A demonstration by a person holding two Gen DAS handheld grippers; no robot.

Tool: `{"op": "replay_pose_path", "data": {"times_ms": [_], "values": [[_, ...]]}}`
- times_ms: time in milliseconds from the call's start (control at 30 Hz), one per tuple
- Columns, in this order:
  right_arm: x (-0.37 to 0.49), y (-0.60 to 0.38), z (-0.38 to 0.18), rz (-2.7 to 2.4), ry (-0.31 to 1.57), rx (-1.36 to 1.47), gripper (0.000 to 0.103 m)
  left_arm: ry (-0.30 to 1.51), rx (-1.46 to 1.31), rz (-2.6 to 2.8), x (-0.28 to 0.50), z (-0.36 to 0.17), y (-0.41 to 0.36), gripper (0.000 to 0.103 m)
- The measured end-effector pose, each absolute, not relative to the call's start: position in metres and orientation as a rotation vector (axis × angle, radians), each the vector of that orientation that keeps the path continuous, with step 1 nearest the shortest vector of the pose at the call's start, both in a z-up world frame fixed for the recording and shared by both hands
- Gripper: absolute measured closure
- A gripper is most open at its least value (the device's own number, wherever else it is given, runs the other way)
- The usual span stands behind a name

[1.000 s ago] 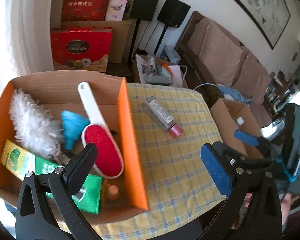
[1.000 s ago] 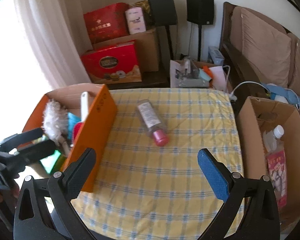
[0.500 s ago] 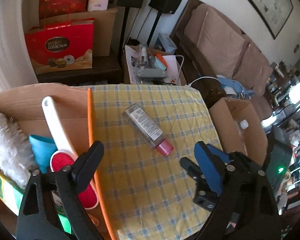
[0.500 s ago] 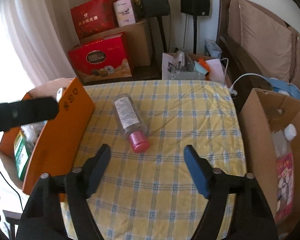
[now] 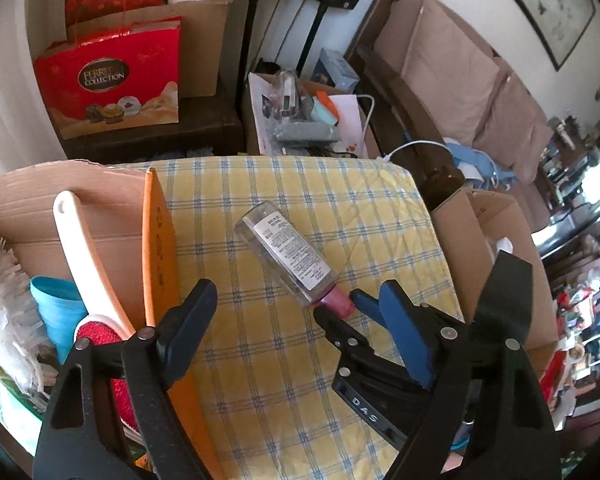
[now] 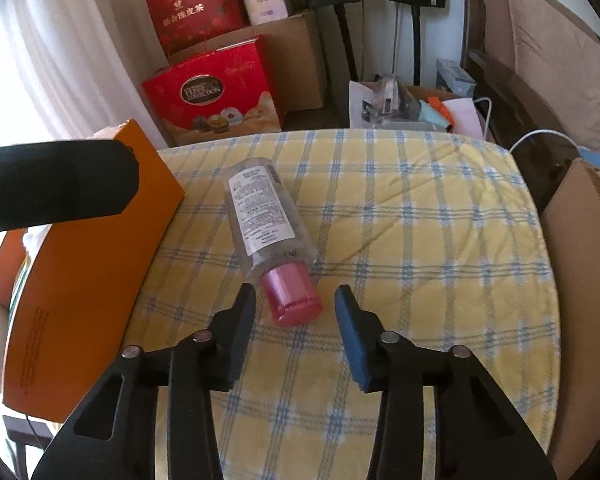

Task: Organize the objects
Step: 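Grasp the pink cap of the clear bottle with the right tool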

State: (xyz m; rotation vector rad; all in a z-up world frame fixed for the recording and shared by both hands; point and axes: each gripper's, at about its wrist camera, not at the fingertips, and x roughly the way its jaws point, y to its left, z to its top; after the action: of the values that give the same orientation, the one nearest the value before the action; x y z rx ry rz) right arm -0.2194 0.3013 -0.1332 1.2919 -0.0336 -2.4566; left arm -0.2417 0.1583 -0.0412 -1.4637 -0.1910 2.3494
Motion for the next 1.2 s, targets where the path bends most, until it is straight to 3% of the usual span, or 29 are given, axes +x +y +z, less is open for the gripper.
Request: {"op": "replay_pose_path", "data": {"times_ms": [300, 767, 900, 1200], "values": [[-0.215, 0.307, -0.137, -2.458, -0.064, 1.268, 0.073, -0.238, -1.47, 2.341, -0.24, -0.049, 0.163, 0.023], [-0.175, 0.351, -0.117, -2.424, -0.23, 1.364, 0.076, -0.221, -1.416, 2.368, -0.214, -0.039, 0.187, 0.023], [-0.164, 0.361, -0.113, -2.416, -0.276, 1.396, 0.076, -0.217, -1.42, 2.332, -0.206, -0.039, 0.195, 0.03], [-0.141, 0.37, -0.106, -2.409, -0.298, 1.407, 0.076, -0.441, -1.563, 2.127, -0.197, -0.084, 0.205, 0.03]]}}
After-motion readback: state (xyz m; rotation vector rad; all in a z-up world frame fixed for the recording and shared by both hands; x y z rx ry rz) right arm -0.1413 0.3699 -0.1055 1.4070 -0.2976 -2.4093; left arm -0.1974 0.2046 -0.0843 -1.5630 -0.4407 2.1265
